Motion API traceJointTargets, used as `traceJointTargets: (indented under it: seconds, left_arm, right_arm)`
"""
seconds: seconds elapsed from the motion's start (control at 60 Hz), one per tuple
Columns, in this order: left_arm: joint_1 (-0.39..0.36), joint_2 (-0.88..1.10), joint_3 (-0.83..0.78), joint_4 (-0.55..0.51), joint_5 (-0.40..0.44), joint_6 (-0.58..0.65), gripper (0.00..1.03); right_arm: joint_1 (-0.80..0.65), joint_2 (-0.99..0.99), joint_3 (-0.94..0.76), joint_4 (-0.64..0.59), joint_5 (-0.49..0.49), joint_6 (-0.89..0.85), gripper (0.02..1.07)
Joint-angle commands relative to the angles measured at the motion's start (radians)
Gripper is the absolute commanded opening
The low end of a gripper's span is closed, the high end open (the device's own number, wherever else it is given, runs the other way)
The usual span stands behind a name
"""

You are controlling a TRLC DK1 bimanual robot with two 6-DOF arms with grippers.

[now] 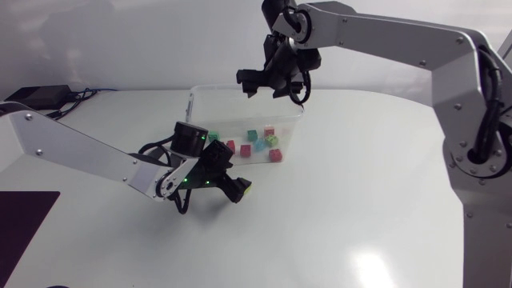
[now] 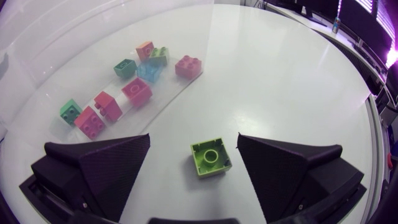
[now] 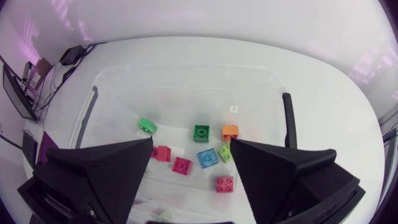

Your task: Place the duplo bricks in the container

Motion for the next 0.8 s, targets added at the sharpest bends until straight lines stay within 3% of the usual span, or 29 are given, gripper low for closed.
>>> traceJointTargets:
  seconds: [0.0, 0.2, 0.35, 0.7, 0.783]
  left_arm:
    - [-0.009, 0.028, 0.046, -0.025, -0.005, -0.018, 0.98]
    - [-0.012, 0.037, 0.116, -0.164, -0.012, -0.051, 0.93]
    - [-0.027, 0.045, 0.179, -0.301, -0.051, -0.05, 0.93]
    - [-0.066, 0.119, 0.3, -0.509, -0.124, -0.053, 0.87]
    - [-0.076, 0.145, 0.336, -0.552, -0.125, -0.051, 0.68]
  right_arm:
    - [-0.012, -0.085, -0.085, 0.024, -0.001, -0.019, 1.0]
    - [-0.021, -0.197, -0.222, 0.047, -0.004, -0.019, 1.0]
    - [-0.035, -0.266, -0.32, 0.067, -0.009, -0.017, 1.0]
    - [-0.096, -0.357, -0.482, 0.11, -0.041, -0.031, 1.0]
    - [-0.113, -0.388, -0.527, 0.124, -0.047, -0.037, 1.0]
